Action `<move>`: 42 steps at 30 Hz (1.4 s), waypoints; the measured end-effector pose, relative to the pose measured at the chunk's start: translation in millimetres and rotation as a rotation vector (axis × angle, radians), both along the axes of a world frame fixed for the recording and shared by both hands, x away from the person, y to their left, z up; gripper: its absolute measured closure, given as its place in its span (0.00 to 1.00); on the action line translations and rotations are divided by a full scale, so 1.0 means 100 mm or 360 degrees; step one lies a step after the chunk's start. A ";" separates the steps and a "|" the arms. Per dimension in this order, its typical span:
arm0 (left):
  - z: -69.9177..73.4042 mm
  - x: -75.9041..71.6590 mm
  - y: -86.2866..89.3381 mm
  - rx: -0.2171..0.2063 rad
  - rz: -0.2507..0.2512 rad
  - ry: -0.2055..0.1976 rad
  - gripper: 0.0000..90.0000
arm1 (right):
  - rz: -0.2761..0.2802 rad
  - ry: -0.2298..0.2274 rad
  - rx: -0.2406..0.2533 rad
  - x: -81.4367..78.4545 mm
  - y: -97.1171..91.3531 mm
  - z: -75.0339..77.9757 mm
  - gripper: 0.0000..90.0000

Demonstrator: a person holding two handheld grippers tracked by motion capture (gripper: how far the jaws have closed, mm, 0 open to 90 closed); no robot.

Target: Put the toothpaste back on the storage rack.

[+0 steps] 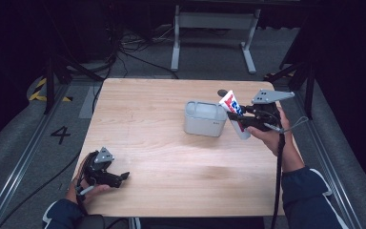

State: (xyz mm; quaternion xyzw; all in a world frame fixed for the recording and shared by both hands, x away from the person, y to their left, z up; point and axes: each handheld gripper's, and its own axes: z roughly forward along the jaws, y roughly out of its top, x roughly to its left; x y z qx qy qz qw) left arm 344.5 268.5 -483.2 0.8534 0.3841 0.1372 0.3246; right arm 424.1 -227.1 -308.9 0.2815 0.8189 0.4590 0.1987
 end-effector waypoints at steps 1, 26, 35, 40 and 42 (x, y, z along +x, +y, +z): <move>0.00 0.00 0.00 0.0000 0.0000 0.0000 0.01 | 0.0002 -0.0001 0.0005 0.01 0.01 0.01 0.72; 0.00 0.00 0.00 0.0001 0.0000 -0.0001 0.01 | 0.0034 -0.0018 0.0027 0.31 0.31 0.05 0.71; 0.00 0.00 0.00 0.0000 0.0000 0.0000 0.01 | 0.0046 -0.0024 0.0029 0.41 0.46 0.07 0.71; 0.00 0.00 0.00 0.0000 0.0000 0.0000 0.01 | 0.0041 -0.0024 0.0030 0.47 0.51 0.08 0.71; 0.00 0.00 0.00 0.0000 0.0000 0.0000 0.01 | 0.0037 -0.0028 0.0035 0.50 0.52 0.09 0.71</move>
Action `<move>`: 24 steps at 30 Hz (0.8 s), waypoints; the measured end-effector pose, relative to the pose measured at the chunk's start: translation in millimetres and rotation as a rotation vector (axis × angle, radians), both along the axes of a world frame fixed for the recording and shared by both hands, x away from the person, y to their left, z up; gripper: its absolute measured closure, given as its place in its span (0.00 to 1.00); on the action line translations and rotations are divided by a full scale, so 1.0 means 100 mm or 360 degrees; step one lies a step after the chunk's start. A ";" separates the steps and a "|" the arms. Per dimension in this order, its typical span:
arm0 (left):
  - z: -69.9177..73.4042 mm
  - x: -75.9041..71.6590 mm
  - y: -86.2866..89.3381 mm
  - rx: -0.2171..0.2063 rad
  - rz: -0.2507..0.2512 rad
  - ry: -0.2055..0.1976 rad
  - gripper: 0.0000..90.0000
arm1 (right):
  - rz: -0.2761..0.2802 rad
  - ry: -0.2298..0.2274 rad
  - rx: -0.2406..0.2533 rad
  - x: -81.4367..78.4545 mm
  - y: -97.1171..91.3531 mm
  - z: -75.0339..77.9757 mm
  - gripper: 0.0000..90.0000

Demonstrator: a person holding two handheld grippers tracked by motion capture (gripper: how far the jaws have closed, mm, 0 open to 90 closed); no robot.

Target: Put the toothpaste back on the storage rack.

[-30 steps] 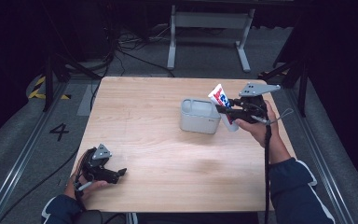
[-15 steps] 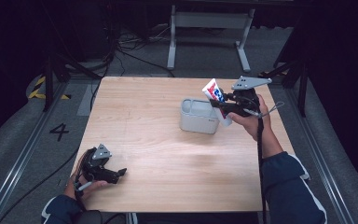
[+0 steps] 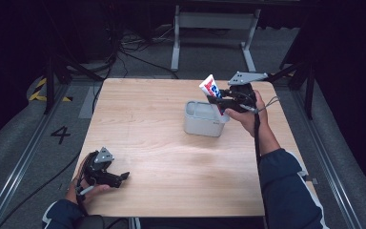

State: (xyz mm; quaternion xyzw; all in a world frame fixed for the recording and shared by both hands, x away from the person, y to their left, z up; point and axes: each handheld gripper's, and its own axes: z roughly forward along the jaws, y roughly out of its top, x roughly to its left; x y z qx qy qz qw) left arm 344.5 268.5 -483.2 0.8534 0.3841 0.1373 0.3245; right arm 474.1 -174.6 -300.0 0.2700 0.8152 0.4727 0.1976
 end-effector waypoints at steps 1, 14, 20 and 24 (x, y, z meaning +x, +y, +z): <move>0.00 0.00 0.00 0.0000 0.0000 0.0000 0.01 | 0.0000 0.0001 0.0010 0.02 0.01 0.00 0.71; 0.00 0.00 0.00 0.0001 -0.0001 0.0004 0.01 | -0.0023 0.0019 0.0034 0.19 0.10 -0.07 0.71; 0.00 0.00 0.00 -0.0001 0.0001 0.0004 0.01 | -0.0040 0.0025 0.0040 0.25 0.13 -0.08 0.71; 0.00 0.00 0.00 -0.0002 0.0001 0.0004 0.01 | -0.0029 0.0032 0.0035 0.28 0.16 -0.10 0.71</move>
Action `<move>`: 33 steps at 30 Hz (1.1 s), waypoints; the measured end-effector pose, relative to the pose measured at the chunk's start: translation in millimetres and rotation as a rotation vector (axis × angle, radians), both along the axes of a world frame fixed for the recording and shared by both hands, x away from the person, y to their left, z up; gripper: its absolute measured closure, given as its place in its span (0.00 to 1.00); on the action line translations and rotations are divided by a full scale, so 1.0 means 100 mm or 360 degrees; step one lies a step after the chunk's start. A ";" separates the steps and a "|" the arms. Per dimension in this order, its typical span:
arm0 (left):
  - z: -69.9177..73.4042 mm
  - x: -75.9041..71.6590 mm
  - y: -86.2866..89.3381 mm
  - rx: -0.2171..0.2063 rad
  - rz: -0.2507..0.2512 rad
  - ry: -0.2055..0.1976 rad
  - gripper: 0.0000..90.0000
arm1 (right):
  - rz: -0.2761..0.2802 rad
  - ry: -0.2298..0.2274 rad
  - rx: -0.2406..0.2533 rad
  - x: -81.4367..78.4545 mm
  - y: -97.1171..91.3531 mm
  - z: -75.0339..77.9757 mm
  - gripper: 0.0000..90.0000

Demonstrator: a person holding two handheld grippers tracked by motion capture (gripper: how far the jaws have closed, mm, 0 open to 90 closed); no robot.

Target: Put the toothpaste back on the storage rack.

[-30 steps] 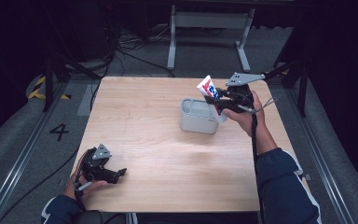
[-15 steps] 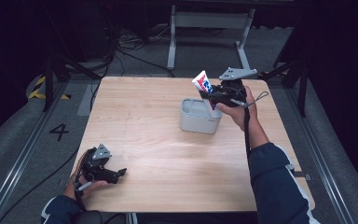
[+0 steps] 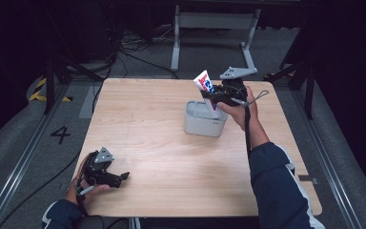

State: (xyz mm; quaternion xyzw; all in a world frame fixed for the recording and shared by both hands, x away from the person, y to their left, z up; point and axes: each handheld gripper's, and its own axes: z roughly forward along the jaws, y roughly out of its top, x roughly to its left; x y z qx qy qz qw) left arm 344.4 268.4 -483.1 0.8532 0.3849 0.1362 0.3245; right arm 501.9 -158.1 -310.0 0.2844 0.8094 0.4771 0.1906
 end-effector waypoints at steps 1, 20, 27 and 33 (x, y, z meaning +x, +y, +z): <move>0.00 0.00 0.00 0.0000 0.0000 0.0000 0.01 | -0.0002 -0.0003 -0.0004 0.01 0.01 -0.01 0.71; 0.00 0.01 0.00 0.0010 -0.0008 -0.0012 0.01 | 0.0001 0.0050 -0.0038 0.19 0.17 -0.15 0.71; 0.00 0.01 0.01 0.0016 -0.0012 -0.0019 0.01 | -0.0015 0.0069 -0.0036 0.23 0.16 -0.19 0.71; 0.00 0.01 0.01 0.0014 -0.0011 -0.0012 0.01 | -0.0025 0.0079 -0.0048 0.26 0.16 -0.25 0.71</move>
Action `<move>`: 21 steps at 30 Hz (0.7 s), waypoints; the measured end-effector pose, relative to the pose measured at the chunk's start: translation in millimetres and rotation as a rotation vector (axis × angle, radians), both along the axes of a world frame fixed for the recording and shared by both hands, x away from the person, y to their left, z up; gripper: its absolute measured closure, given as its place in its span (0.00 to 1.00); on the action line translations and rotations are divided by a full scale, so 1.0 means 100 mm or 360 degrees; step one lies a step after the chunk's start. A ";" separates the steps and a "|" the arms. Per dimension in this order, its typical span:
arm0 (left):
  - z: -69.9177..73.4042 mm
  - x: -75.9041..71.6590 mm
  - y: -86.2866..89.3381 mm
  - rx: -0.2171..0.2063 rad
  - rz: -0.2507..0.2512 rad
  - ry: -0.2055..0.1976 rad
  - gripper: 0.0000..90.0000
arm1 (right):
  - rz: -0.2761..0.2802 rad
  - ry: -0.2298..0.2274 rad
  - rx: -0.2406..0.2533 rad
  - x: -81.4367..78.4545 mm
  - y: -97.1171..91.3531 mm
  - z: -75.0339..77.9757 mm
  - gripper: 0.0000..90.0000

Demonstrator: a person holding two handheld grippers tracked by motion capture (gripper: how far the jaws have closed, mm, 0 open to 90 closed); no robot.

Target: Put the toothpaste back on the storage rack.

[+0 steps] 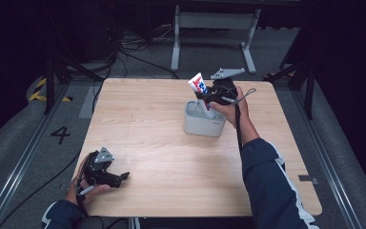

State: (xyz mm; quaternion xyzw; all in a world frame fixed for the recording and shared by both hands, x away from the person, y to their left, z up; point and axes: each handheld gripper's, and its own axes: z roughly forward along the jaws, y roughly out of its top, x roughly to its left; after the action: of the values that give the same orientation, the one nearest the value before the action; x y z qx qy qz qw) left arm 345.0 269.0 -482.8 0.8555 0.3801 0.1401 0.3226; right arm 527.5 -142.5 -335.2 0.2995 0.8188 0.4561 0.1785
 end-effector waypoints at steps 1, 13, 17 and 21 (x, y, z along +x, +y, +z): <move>0.00 0.00 0.00 0.0000 0.0000 0.0000 0.01 | -0.0003 0.0004 0.0005 0.00 0.00 -0.01 0.71; 0.00 0.00 0.00 -0.0001 0.0001 0.0000 0.01 | 0.0020 0.0038 -0.0021 -0.02 -0.04 -0.16 0.70; 0.00 0.00 0.00 -0.0004 0.0002 0.0006 0.01 | 0.0029 0.0052 -0.0028 -0.04 -0.06 -0.22 0.70; 0.00 0.00 0.00 -0.0004 0.0003 0.0005 0.01 | 0.0034 0.0055 -0.0042 -0.06 -0.08 -0.27 0.70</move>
State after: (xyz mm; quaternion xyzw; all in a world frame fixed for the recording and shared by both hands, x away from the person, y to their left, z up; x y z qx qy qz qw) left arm 344.8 268.8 -482.9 0.8550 0.3814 0.1385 0.3230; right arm 521.0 -150.5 -362.2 0.2962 0.8308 0.4420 0.1635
